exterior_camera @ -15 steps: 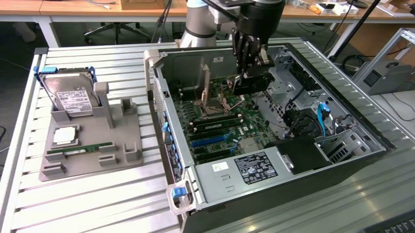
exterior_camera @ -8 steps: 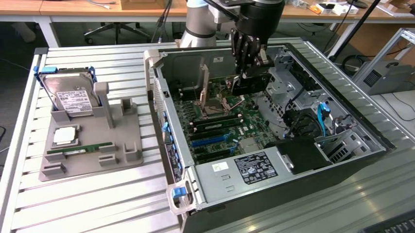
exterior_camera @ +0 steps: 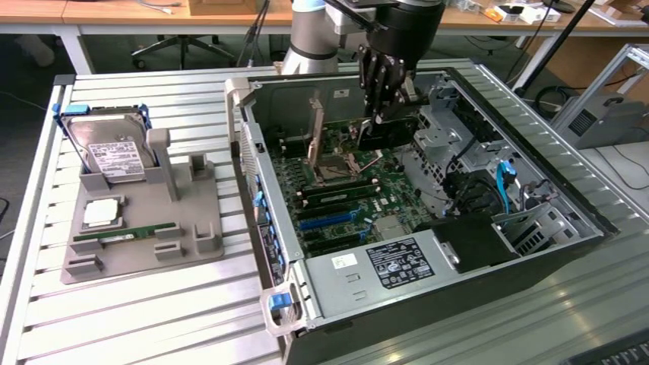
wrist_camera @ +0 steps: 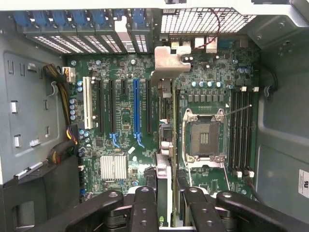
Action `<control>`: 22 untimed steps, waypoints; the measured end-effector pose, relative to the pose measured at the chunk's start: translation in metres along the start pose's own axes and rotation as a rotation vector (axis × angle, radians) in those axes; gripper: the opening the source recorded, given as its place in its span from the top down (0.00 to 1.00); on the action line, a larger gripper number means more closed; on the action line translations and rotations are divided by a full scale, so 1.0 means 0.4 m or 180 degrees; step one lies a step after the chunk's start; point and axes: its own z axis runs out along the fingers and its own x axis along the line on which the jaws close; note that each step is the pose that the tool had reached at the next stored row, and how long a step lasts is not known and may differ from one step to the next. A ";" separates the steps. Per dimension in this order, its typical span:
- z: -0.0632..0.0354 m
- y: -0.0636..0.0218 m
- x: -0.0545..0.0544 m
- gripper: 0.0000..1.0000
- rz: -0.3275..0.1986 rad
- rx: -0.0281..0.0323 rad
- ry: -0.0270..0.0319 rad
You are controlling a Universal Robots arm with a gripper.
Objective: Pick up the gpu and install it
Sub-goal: 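Insert the gpu into the slot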
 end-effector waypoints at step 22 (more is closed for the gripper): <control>0.021 0.021 0.000 0.73 0.0000 0.0000 0.0000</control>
